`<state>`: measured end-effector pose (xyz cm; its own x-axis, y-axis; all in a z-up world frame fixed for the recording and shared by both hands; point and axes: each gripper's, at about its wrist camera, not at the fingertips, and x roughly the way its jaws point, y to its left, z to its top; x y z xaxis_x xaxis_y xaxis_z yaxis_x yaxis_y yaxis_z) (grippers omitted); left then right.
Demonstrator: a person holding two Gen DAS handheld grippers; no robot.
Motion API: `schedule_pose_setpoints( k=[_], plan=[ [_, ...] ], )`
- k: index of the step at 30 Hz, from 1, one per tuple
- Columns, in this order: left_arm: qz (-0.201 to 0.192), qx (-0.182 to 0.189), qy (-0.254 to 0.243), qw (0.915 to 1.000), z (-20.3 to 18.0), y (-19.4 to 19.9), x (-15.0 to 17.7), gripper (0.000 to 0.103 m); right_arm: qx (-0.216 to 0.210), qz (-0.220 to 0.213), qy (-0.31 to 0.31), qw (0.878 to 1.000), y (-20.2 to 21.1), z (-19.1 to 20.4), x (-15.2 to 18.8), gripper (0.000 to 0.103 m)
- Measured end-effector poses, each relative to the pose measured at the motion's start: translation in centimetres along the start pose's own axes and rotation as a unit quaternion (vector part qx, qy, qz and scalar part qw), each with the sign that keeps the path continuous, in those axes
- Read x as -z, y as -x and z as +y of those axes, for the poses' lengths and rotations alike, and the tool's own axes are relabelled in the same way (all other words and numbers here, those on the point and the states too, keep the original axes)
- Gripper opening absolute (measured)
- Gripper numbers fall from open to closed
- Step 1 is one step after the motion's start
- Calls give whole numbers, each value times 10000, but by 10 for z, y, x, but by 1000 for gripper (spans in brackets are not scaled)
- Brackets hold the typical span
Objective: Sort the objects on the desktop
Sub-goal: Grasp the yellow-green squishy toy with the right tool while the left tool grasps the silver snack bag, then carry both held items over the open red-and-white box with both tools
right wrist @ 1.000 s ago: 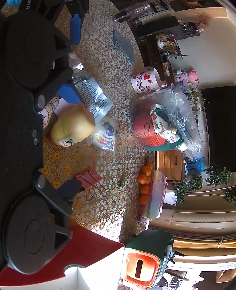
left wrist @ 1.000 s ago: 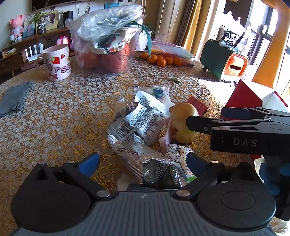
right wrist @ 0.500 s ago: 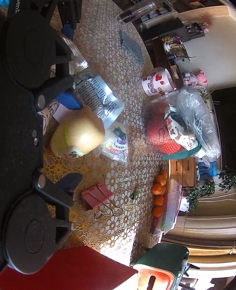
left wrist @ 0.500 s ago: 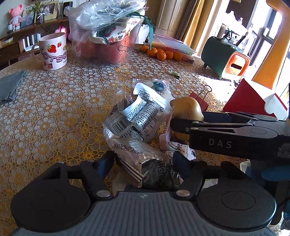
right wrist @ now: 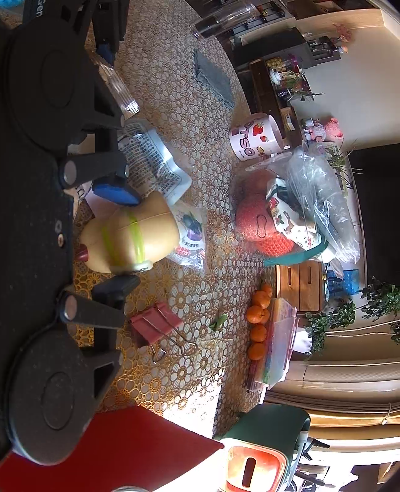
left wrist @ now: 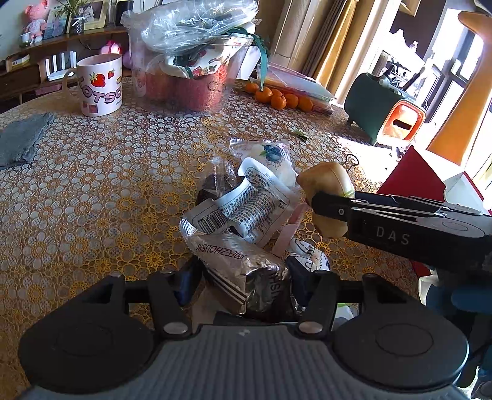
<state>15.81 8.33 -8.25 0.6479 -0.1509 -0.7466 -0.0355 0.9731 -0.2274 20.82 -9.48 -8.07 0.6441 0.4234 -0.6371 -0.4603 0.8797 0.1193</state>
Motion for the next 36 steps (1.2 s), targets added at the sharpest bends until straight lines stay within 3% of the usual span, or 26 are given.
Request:
schedule_pose_setpoints(
  k=[19, 36],
  plan=[
    [-607, 175, 14, 9980, -28, 71, -6, 57, -166, -365, -355, 9986, 95, -17, 9, 48],
    [-885, 726, -680, 9911, -120, 110, -3, 57, 47, -763, -448, 9961, 195, -56, 23, 48]
  ],
)
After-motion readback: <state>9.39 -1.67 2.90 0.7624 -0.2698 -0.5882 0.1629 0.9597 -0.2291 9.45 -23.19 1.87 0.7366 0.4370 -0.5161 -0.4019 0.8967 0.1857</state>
